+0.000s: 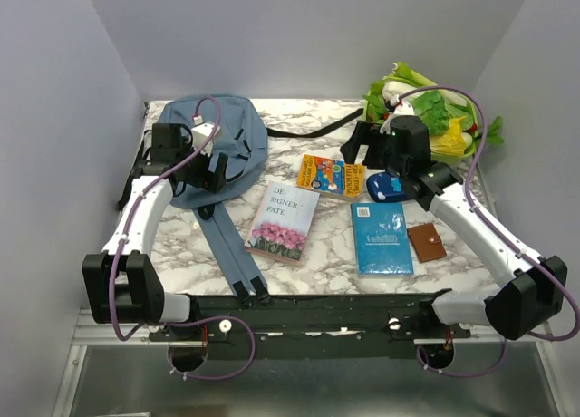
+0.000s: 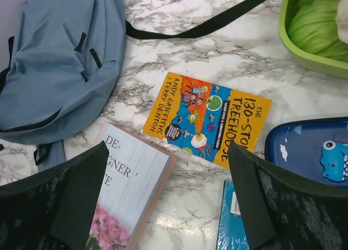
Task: Pack the student bag
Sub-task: Pick up the student bag at the center of the board.
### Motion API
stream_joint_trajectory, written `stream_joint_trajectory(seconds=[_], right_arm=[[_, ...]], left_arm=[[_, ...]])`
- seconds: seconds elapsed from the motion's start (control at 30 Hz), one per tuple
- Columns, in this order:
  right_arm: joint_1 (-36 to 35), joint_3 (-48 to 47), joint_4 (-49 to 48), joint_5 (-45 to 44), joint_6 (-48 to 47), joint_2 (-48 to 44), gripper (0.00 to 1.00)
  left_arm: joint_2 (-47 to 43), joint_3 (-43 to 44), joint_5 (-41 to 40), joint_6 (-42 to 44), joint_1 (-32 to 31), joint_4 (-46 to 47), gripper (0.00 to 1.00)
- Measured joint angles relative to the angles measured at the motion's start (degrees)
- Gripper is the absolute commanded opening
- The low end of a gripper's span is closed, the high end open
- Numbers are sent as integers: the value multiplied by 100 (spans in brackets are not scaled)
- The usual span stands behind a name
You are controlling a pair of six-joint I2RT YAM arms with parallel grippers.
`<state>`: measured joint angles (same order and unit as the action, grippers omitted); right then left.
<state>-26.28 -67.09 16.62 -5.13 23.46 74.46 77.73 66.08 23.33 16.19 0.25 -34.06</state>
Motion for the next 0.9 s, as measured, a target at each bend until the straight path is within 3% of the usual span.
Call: stream_joint_trajectory(seconds=[0.2,0.9], right_arm=[[0,57,-2,-107,7,-157,100],[0,455,-4,-219,-74,-645,100]], left_arm=[[57,-476,-297,273,0,227,99],[590,-769,-702,1259,28,682,99]])
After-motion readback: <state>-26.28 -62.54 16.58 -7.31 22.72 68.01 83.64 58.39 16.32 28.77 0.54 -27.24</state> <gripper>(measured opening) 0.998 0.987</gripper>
